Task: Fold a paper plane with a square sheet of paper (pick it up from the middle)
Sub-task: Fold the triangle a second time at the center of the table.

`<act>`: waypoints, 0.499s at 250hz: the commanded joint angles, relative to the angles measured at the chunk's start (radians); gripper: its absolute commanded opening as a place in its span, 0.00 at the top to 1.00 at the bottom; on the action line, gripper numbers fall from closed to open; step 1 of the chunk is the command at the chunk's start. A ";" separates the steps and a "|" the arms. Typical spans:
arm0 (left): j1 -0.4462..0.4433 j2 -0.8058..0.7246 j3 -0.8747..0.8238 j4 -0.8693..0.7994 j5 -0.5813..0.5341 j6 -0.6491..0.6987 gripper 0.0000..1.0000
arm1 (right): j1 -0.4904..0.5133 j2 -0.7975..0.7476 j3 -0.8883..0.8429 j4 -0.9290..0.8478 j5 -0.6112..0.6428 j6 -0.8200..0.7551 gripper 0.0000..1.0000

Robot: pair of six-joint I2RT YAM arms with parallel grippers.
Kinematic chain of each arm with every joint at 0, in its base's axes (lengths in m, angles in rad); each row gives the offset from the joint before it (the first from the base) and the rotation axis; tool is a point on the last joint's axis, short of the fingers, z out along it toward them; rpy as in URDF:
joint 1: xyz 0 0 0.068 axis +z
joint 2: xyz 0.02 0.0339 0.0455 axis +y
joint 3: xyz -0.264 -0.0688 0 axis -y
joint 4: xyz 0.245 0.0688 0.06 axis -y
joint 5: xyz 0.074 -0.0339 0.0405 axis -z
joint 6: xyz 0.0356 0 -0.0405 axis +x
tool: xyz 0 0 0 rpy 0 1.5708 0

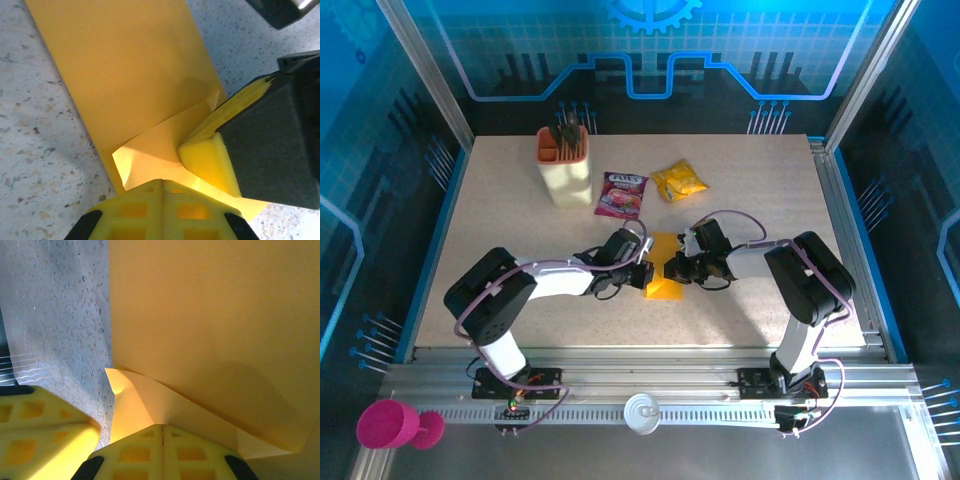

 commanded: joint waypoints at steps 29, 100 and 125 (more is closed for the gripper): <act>0.032 0.060 0.035 0.027 0.009 0.022 1.00 | -0.008 0.049 -0.035 -0.057 0.041 -0.002 1.00; 0.036 0.113 0.027 0.027 0.012 0.023 1.00 | -0.022 -0.088 -0.013 -0.109 -0.007 -0.041 0.87; 0.036 0.112 0.015 0.031 0.017 0.022 1.00 | -0.038 -0.175 -0.012 -0.191 0.031 -0.076 0.74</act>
